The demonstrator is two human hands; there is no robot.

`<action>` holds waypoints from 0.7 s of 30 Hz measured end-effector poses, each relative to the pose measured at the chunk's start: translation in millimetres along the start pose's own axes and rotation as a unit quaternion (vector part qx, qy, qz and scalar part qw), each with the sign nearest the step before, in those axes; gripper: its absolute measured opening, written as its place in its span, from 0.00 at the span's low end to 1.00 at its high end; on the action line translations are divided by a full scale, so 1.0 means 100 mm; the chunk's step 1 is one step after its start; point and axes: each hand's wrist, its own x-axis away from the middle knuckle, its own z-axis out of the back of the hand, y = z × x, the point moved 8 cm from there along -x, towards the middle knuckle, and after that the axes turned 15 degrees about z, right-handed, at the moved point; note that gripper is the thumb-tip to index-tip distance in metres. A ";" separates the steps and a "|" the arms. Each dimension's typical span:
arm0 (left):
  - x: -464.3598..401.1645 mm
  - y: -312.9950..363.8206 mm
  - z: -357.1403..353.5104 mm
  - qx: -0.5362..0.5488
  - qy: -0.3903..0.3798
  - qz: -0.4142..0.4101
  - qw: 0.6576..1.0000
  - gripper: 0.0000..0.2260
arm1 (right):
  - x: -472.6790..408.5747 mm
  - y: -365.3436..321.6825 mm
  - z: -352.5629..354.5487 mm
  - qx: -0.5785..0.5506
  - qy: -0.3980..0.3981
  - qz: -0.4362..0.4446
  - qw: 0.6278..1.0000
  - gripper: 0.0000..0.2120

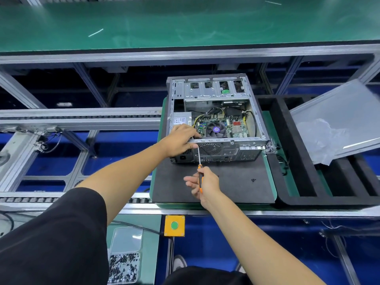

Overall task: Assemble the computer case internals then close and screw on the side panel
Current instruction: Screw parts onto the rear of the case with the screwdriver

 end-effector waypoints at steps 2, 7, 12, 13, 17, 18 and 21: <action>0.00 0.00 0.00 -0.001 0.001 0.000 1.000 0.16 | 0.01 0.01 -0.04 0.003 0.003 0.002 1.000 0.09; 0.01 0.01 0.01 -0.008 0.000 -0.001 1.000 0.17 | 0.01 -0.13 0.11 0.104 0.065 0.135 0.983 0.09; 0.01 0.01 0.02 -0.009 0.005 -0.003 1.000 0.17 | -0.02 -0.15 0.25 0.086 0.086 0.139 0.983 0.09; 0.01 0.01 0.02 -0.009 0.006 -0.004 1.000 0.17 | -0.04 -0.13 0.25 0.081 0.073 0.123 0.986 0.10; 0.01 0.01 0.01 -0.006 0.005 -0.003 1.000 0.17 | -0.08 -0.18 0.27 0.153 0.066 0.156 0.974 0.04; 0.01 0.01 0.01 -0.005 0.005 -0.002 1.000 0.17 | -0.05 -0.22 0.28 0.181 0.069 0.174 0.965 0.02; 0.01 0.01 0.01 -0.006 0.004 -0.001 1.000 0.17 | 0.01 -0.34 0.30 0.250 0.083 0.240 0.934 0.10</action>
